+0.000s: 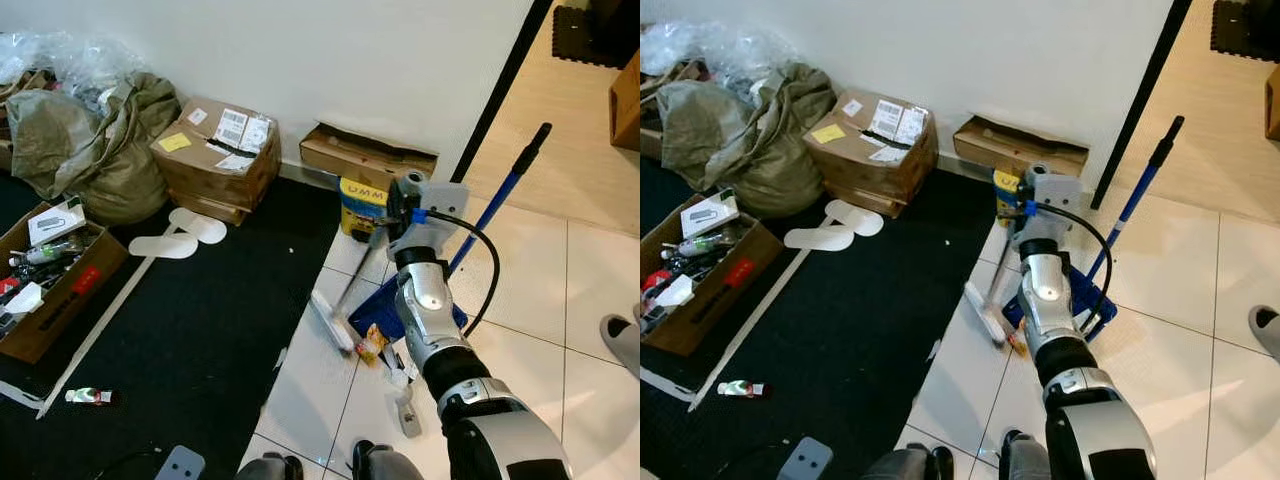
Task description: Sweep floor
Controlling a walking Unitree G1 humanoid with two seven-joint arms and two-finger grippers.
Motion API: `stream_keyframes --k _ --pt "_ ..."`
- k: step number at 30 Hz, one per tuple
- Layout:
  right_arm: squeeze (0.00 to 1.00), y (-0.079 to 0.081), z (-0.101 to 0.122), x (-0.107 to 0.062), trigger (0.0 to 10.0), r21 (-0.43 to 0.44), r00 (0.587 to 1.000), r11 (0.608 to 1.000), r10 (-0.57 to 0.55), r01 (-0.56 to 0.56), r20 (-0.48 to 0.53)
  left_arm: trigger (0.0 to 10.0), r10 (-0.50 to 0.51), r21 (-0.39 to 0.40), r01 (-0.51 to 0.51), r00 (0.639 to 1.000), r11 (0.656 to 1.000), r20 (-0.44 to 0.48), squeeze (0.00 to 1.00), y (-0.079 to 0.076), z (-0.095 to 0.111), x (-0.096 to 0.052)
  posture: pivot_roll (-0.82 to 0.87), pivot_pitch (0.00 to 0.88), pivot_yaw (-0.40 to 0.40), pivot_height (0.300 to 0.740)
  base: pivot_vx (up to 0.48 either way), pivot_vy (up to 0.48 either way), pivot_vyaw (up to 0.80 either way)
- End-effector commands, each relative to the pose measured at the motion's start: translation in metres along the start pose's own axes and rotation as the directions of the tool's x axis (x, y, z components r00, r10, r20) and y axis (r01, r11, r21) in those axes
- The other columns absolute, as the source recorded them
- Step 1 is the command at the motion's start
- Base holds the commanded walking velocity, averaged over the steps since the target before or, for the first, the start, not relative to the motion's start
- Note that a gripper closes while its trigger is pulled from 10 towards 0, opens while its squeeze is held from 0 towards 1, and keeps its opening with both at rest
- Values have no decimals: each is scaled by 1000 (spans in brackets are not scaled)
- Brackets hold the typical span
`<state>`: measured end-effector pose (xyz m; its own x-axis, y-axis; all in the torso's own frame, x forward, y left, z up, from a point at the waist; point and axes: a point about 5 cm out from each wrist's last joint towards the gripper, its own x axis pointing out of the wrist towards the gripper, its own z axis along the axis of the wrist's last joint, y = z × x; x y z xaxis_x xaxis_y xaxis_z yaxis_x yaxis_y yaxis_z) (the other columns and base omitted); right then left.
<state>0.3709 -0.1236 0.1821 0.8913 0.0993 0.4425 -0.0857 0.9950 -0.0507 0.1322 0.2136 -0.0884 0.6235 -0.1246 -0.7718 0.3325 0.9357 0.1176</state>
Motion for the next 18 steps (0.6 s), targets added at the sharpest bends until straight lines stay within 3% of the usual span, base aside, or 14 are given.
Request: stream_keyframes --k 1,5,7,13,14,18 --pt "0 4 8 2 10000 -37 997 998 56 -54 57 10000 -14 -13 13 998 1000 -56 0 -6 -16 -6 41 311 59 740 0 0 0" --pt "0 1 6 1 10000 -95 994 990 107 -104 33 10000 -11 -13 10 998 1000 -54 0 -5 -17 -7 42 312 58 740 0 0 0" --pt "0 -2 5 2 10000 -82 994 991 107 -105 20 10000 -10 -14 10 999 1000 -53 0 -5 -17 -7 41 310 58 740 0 0 0" --pt "0 -9 9 7 10000 55 996 995 89 -88 -8 10000 -11 -14 10 999 1000 -52 0 -5 -17 -7 36 307 58 740 0 0 0" --pt "0 -12 13 9 10000 108 996 990 86 -86 -1 10000 -12 -14 12 999 1000 -53 0 -5 -16 -6 34 306 58 740 0 0 0" --pt "0 -23 26 16 10000 187 996 979 75 -82 44 10000 -15 -12 14 998 1000 -54 0 -6 -15 -5 23 302 55 740 0 0 0"
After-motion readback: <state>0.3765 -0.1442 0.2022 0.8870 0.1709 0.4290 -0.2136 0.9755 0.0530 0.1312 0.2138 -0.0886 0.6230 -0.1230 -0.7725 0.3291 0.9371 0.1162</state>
